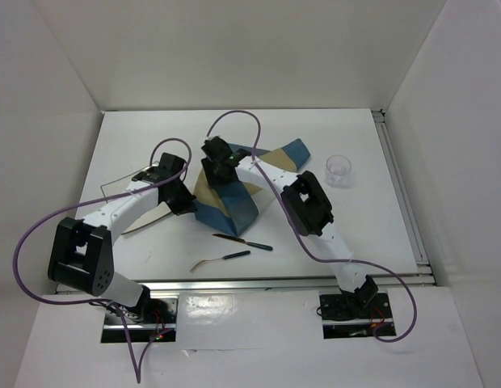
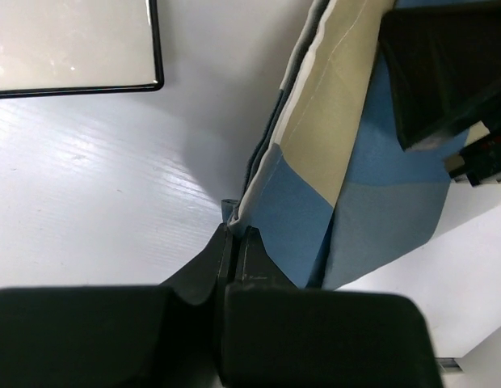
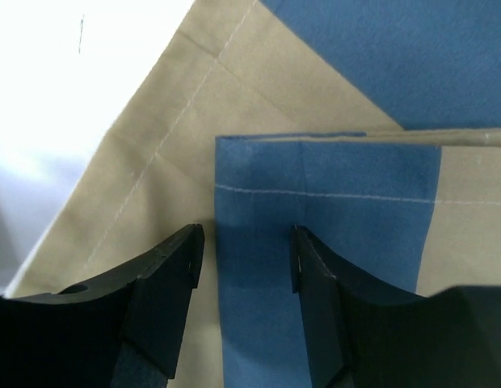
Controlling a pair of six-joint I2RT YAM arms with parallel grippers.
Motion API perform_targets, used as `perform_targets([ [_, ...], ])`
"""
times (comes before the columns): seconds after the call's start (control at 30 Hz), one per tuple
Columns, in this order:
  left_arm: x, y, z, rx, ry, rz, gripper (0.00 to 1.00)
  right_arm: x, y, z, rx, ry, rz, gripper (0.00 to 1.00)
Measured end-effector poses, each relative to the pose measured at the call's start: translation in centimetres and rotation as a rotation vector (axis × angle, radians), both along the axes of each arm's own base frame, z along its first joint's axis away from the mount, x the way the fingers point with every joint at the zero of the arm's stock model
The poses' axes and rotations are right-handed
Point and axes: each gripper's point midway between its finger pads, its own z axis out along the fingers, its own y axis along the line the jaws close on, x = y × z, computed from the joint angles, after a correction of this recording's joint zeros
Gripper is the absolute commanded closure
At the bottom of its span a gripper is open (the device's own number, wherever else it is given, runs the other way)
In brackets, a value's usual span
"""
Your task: Set the dinner table for one person
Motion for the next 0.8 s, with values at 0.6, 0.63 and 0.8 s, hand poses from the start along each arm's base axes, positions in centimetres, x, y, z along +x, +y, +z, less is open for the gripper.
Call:
perform_targets([
  [0.6, 1.5, -0.9, 2.4, -0.037, -0.048, -0.013, 1.00, 1.4, -0.9, 0.8, -0.023, -0.060, -0.083, 1.00],
  [0.63, 1.6, -1.0, 2.6, -0.038, -0.054, -0.013, 1.00, 1.2, -1.3, 1.4, -0.021, -0.062, -0.087, 1.00],
  [0.8, 2.8, -1.0, 4.7, -0.039, -0.096, -0.025, 1.00, 2.0, -4.1, 8.3, 0.061, -0.120, -0.146, 1.00],
])
